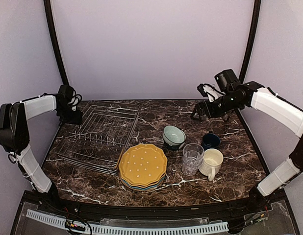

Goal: Load the mixed dishes into the dish rack

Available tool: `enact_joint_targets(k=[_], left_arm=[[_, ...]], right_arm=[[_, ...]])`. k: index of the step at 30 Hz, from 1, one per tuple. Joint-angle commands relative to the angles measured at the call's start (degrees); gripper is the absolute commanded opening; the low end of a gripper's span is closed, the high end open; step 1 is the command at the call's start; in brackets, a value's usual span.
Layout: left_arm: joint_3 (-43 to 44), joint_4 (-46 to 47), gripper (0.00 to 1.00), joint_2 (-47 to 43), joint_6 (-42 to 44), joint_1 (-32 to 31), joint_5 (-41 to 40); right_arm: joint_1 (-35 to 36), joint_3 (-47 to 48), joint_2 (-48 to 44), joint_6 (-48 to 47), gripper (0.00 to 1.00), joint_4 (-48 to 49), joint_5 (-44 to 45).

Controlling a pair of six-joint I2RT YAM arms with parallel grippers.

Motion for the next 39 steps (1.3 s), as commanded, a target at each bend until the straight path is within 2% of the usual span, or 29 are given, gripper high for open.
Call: enact_joint_targets(k=[1, 7, 11, 16, 25, 34, 39], left_arm=[[2.3, -0.1, 0.75, -3.6, -1.6, -0.2, -0.8], [2.5, 3.0, 0.91, -9.2, -3.7, -0.4, 2.6], [2.6, 3.2, 0.98, -12.2, -4.1, -1.3, 3.0], [2.6, 2.6, 0.99, -14.7, -4.1, -2.4, 3.4], [2.7, 2.1, 0.99, -17.0, -3.6, -5.3, 4.4], [1.9, 2.0, 0.99, -18.6, -2.9, -8.2, 6.1], [1.1, 2.7, 0.99, -20.3, -2.5, -9.0, 10.0]], right_arm=[[5.2, 3.5, 0.2, -0.3, 0.94, -14.8, 1.9], [9.5, 2.6, 0.1, 1.7, 0.76, -23.5, 3.0], [12.0, 2.1, 0.8, 2.9, 0.63, -26.5, 5.0], [12.9, 1.5, 3.1, 3.0, 0.48, -26.4, 4.8], [14.5, 1.9, 8.5, 3.6, 0.32, -25.9, 8.4], [17.4, 8.0, 11.1, 4.5, 0.0, -30.7, 12.2], [17.8, 15.2, 9.1, 5.1, 0.0, -35.3, 14.5]])
